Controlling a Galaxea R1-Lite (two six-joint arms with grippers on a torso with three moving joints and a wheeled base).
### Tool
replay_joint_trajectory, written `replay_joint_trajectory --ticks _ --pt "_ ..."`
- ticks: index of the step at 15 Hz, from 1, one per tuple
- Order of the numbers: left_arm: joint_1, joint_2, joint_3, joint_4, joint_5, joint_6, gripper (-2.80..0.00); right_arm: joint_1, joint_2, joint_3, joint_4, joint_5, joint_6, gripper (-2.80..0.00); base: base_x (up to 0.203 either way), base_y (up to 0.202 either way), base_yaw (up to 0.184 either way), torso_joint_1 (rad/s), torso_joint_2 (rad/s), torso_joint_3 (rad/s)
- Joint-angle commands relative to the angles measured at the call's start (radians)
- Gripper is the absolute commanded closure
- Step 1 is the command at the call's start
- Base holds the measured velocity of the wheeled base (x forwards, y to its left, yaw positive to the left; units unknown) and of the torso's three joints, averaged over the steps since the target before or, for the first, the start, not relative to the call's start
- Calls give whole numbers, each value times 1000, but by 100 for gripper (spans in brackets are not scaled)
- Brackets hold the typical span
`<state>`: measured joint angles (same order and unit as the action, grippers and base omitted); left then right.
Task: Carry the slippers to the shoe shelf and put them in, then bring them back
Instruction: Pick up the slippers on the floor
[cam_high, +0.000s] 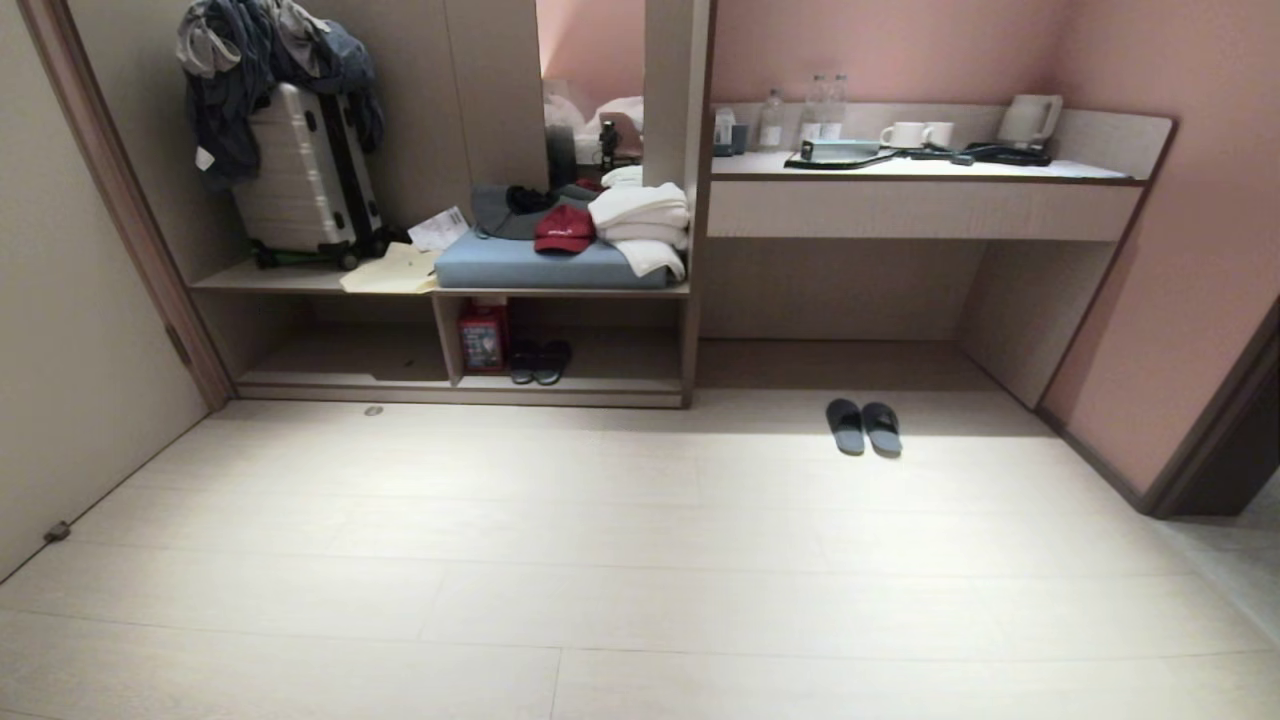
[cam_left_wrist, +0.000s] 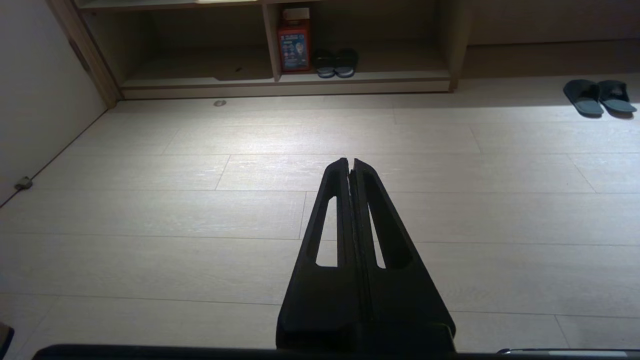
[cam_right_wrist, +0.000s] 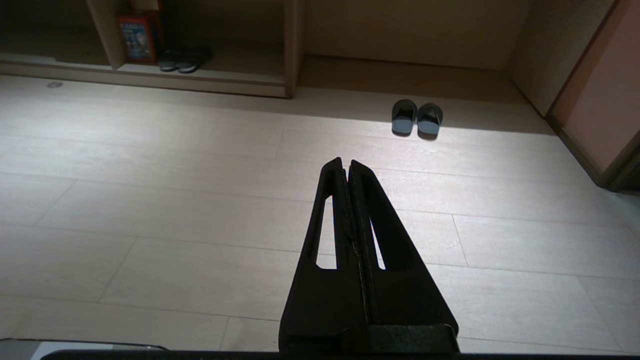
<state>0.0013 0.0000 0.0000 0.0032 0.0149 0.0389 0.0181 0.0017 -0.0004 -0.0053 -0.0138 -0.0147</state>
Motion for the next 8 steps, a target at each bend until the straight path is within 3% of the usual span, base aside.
replay_joint_trajectory --ticks 1,8 --pt "-1 0 0 -2 0 -1 0 0 0 -1 -1 -2 2 0 0 0 0 0 0 0" --pt "0 0 0 -3 -2 -2 0 0 0 -1 -1 -2 2 0 0 0 0 0 0 0"
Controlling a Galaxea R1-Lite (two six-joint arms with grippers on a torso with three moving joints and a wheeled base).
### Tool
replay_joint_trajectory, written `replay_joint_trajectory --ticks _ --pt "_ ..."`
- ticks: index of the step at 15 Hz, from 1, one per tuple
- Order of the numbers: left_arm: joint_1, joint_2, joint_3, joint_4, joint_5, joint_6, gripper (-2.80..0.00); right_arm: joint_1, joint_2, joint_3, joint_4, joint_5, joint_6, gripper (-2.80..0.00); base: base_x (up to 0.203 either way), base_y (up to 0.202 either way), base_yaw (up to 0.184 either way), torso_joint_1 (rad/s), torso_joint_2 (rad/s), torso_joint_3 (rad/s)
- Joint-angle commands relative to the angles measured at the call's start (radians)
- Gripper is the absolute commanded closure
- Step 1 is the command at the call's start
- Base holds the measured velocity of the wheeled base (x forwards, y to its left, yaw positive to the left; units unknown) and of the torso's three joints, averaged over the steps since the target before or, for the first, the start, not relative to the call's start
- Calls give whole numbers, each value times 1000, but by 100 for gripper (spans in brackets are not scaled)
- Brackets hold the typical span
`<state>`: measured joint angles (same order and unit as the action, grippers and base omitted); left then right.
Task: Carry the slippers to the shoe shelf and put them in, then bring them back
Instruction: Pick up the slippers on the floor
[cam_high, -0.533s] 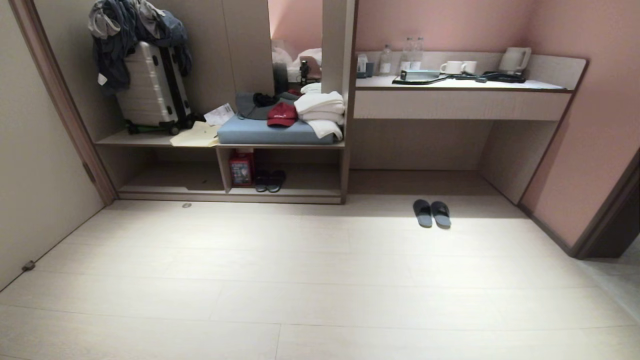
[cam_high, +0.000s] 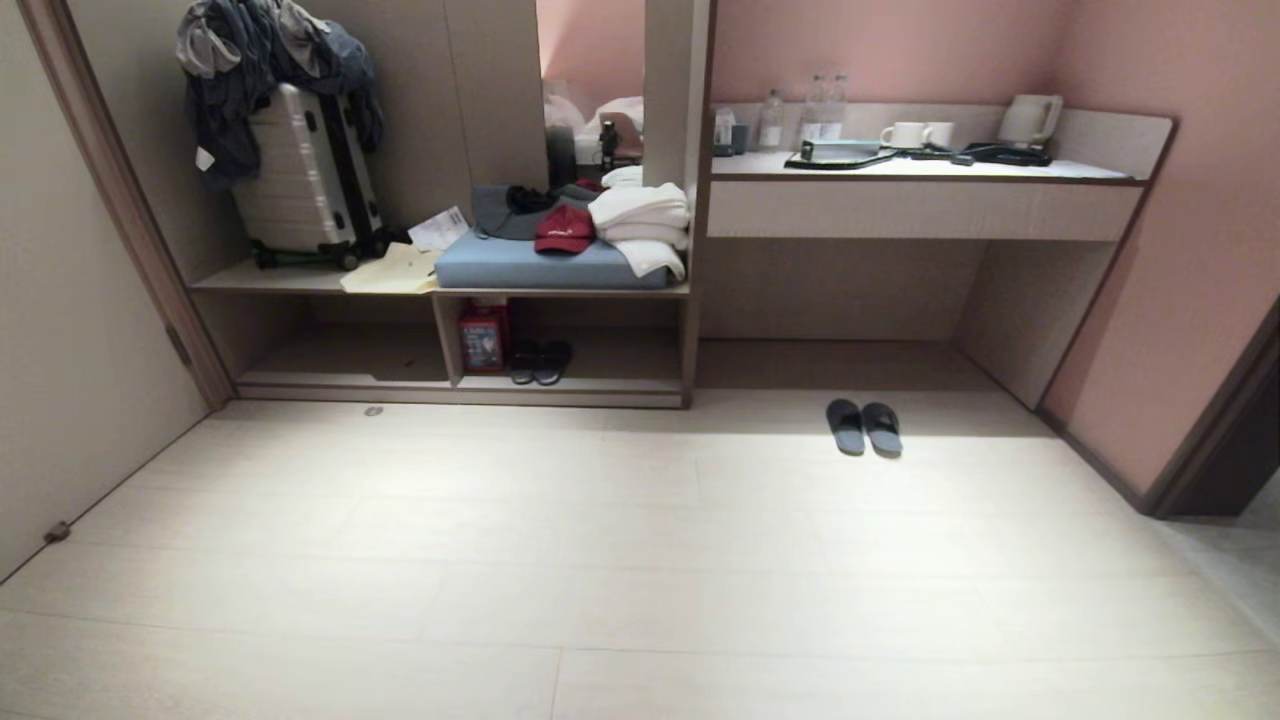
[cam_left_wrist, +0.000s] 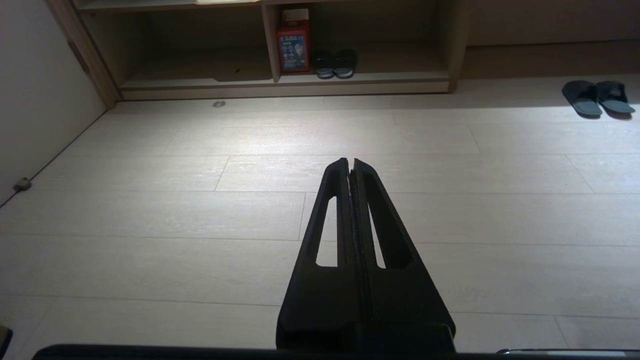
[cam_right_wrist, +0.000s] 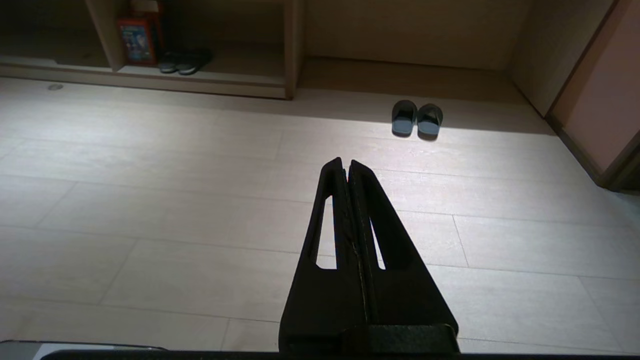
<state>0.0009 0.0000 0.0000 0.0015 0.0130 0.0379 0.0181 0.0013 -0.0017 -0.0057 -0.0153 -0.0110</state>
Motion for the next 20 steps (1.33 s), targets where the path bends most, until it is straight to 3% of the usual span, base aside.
replay_joint_trajectory --ticks 1,20 --pt "1 0 0 -2 -1 -1 0 0 0 0 0 0 -1 0 0 0 0 0 0 0" --pt "1 0 0 -3 -2 0 0 0 0 2 0 2 -4 0 193 0 0 1 2 2"
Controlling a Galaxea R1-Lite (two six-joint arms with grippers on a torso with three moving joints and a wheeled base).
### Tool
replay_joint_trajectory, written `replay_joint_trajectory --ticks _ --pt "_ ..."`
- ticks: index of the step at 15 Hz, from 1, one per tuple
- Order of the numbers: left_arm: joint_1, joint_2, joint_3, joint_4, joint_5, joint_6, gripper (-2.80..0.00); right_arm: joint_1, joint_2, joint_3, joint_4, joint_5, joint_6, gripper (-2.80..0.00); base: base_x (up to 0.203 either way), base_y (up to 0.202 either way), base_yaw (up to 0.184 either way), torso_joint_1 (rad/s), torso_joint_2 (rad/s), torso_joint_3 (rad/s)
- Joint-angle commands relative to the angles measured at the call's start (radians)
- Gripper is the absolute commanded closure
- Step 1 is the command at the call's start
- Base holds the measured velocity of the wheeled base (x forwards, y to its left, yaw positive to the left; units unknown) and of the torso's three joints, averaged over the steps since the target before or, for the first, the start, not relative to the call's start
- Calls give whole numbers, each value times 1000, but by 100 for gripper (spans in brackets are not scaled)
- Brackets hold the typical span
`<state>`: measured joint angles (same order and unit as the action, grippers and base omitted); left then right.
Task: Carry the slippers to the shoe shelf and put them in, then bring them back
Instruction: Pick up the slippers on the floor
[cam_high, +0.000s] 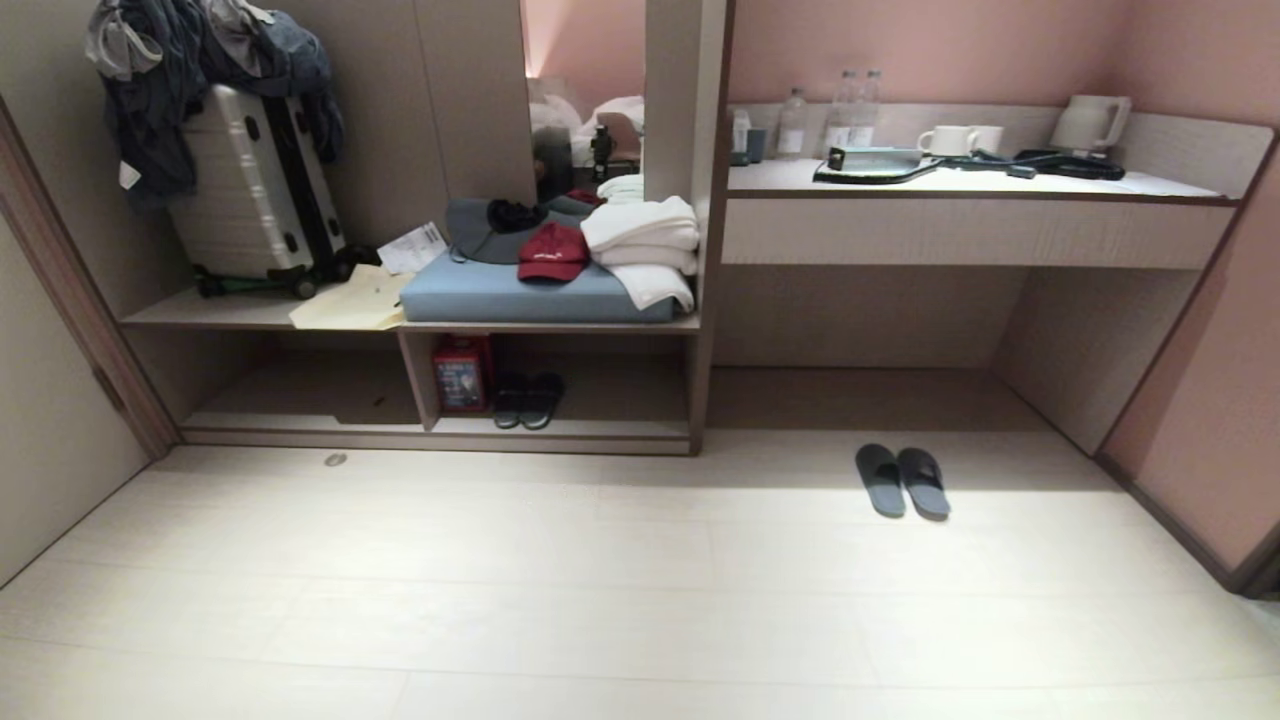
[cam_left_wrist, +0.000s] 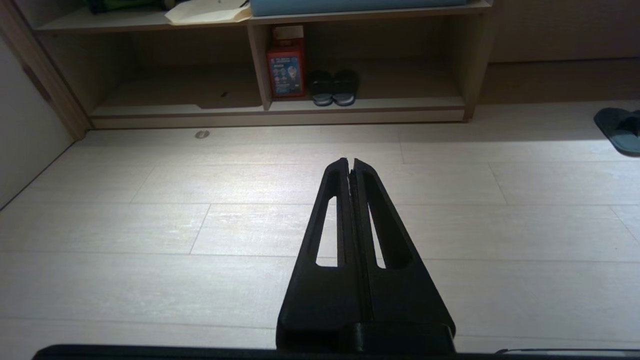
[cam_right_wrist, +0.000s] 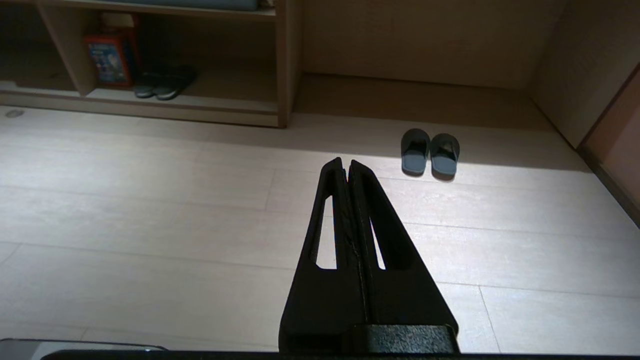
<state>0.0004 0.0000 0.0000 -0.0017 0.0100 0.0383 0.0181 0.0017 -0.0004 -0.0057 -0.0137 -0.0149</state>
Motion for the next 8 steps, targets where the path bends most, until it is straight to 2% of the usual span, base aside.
replay_joint_trajectory --ticks 1,8 --pt "0 0 0 0 1 0 0 0 0 0 0 0 0 0 194 0 1 2 4 1" --pt "1 0 0 0 1 0 0 0 0 0 0 0 0 0 196 0 -1 4 3 1"
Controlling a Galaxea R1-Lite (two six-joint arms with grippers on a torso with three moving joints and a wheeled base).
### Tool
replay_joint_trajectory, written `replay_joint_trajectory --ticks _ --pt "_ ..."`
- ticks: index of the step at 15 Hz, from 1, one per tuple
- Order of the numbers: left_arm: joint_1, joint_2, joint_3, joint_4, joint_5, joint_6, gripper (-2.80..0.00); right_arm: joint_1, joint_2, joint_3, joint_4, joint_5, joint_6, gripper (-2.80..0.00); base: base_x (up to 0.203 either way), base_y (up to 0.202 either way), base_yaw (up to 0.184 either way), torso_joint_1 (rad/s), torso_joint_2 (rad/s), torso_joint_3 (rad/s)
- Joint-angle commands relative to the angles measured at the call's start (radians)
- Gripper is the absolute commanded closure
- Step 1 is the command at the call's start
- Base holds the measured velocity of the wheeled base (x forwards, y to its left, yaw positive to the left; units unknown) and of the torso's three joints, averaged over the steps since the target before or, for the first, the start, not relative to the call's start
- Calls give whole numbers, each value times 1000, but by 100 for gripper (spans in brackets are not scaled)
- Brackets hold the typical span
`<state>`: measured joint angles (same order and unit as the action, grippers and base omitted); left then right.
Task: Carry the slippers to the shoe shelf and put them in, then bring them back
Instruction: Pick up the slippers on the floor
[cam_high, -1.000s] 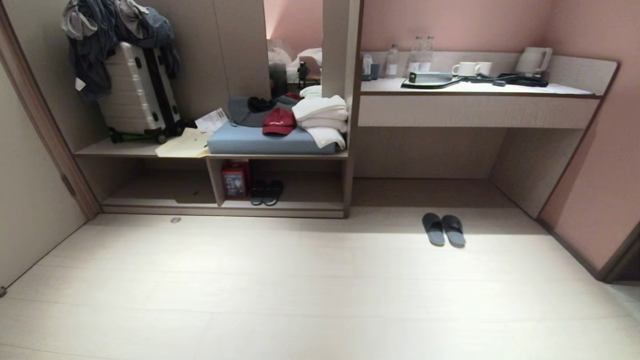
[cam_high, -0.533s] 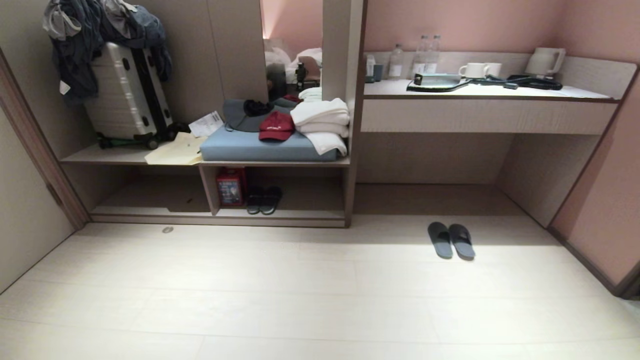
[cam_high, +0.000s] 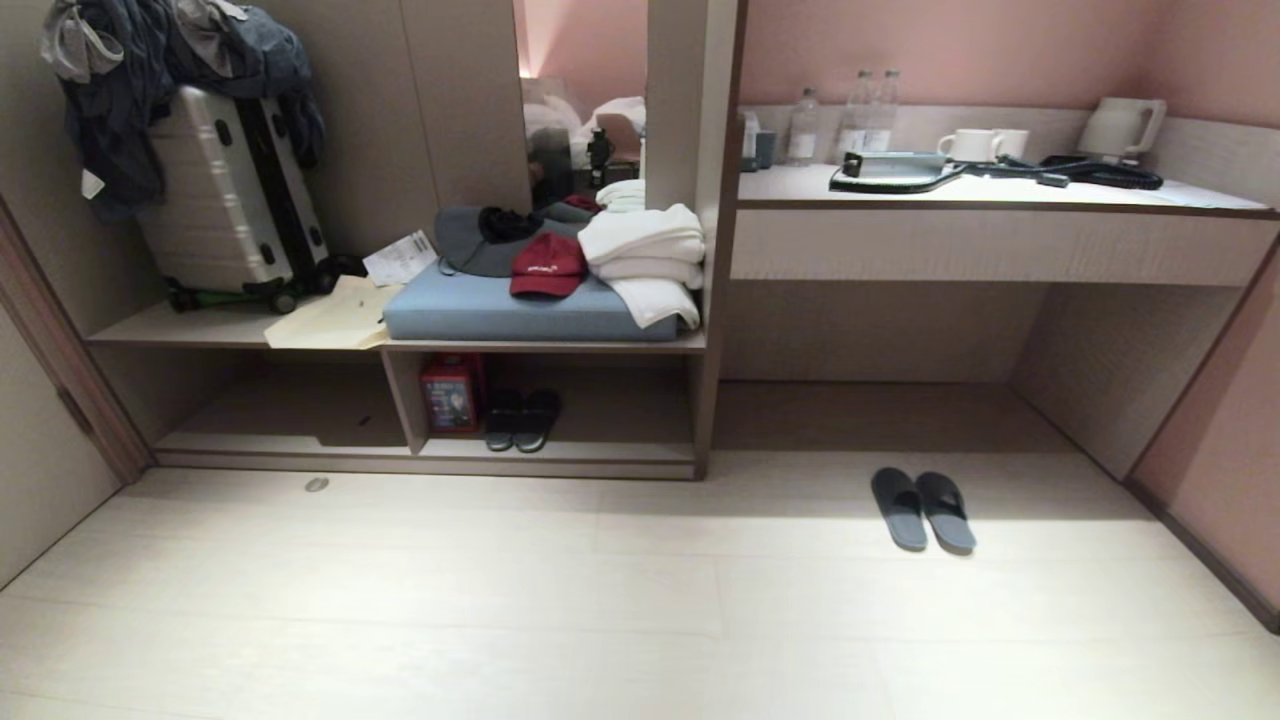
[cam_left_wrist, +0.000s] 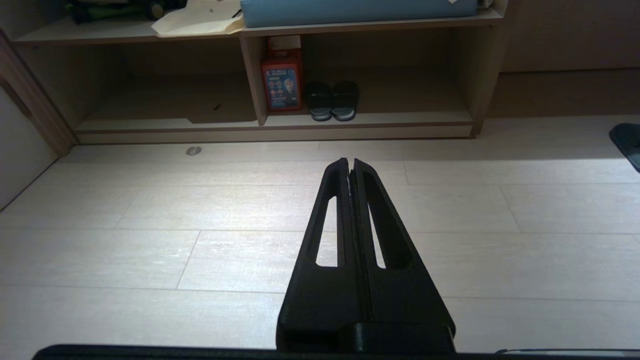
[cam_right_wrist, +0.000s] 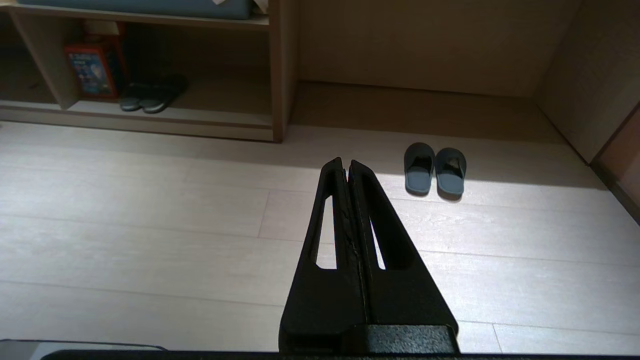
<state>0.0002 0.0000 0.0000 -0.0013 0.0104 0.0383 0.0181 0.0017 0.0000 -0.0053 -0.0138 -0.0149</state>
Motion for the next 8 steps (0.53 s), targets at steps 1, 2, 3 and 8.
replay_joint_trajectory --ticks 1,2,3,8 --pt "0 0 0 0 0 0 0 0 0 0 -1 0 0 0 195 0 -5 2 7 -2" --pt "0 0 0 0 0 0 0 0 0 0 -1 0 0 0 191 0 2 2 2 -2" --pt "0 0 0 0 0 0 0 0 1 0 -1 0 0 0 198 0 -3 6 -1 2" --pt "1 0 0 0 -1 -1 0 0 0 0 -1 0 0 0 196 0 0 3 6 2"
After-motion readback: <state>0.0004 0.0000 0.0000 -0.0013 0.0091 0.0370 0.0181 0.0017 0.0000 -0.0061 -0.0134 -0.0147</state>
